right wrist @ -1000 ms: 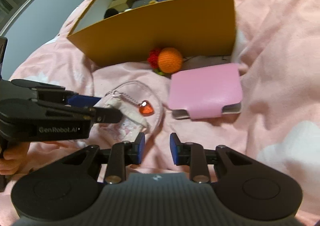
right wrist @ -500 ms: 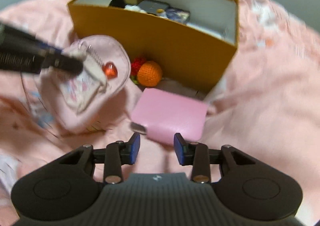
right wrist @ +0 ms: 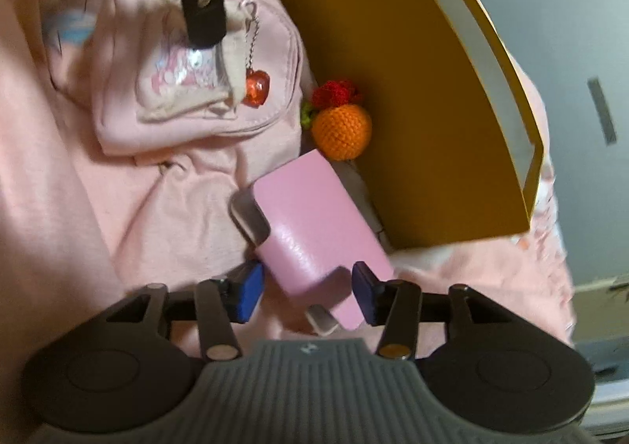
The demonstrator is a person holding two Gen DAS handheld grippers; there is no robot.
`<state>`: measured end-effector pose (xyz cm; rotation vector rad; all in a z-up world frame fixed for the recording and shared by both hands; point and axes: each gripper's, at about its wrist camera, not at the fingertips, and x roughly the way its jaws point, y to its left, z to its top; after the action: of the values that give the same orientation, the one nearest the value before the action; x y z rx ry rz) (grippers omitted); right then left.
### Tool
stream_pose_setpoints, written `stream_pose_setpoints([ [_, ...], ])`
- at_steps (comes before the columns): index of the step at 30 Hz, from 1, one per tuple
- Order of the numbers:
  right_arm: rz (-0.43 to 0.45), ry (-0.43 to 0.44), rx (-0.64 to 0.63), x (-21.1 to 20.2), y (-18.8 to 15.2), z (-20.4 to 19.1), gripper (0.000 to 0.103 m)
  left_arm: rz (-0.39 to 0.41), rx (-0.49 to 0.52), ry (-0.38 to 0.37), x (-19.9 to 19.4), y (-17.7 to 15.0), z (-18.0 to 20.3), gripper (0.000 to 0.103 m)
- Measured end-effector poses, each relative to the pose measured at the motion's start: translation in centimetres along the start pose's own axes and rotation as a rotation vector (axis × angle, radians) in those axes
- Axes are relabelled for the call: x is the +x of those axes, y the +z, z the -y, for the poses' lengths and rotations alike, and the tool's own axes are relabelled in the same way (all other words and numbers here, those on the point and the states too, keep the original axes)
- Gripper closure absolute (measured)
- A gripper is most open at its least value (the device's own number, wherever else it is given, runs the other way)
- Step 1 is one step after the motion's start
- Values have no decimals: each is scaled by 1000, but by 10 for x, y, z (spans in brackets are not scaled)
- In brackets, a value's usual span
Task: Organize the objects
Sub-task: 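Lift the pink pouch with the left tool while the right tool grasps the pink card holder, then carry the pink pouch and pink card holder into the orange box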
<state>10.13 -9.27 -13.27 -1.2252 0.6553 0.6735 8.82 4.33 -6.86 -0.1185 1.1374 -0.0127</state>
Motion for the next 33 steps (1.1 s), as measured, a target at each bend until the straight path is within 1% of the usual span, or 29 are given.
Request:
stream_pose_setpoints([
  [4, 13, -44, -62, 14, 2, -6, 45, -9, -12, -4, 5, 1, -4, 77],
  [7, 19, -69, -82, 21, 2, -6, 46, -4, 2, 2, 5, 1, -2, 76],
  [9, 29, -69, -73, 18, 1, -2, 51, 6, 7, -3, 3, 1, -2, 76],
  [11, 50, -77, -47, 10, 0, 5, 62, 16, 11, -11, 0, 1, -1, 78],
  [12, 60, -80, -29, 6, 0, 10, 65, 20, 12, -16, -1, 1, -1, 79],
  [14, 78, -76, 33, -4, -1, 24, 73, 25, 12, -23, -4, 1, -2, 80],
  [17, 96, -39, 148, -16, -3, 50, 79, 32, 8, -38, -7, 2, -3, 82],
  [19, 106, -5, 234, -23, -5, 69, 79, 41, 7, -49, -11, 2, -3, 83],
  [24, 125, 121, 459, -37, -16, 116, 80, 79, -12, -97, -28, 8, -5, 84],
  [25, 131, 143, 501, -48, -19, 113, 80, 91, -21, -117, -34, 10, -6, 84],
  [27, 146, 190, 586, -58, -30, 128, 80, 112, -32, -151, -46, 14, -8, 84],
  [31, 192, 221, 690, -84, -35, 140, 80, 174, -51, -208, -70, 28, -9, 85],
  [33, 233, 233, 741, -88, -38, 150, 80, 209, -58, -222, -81, 38, -9, 85],
])
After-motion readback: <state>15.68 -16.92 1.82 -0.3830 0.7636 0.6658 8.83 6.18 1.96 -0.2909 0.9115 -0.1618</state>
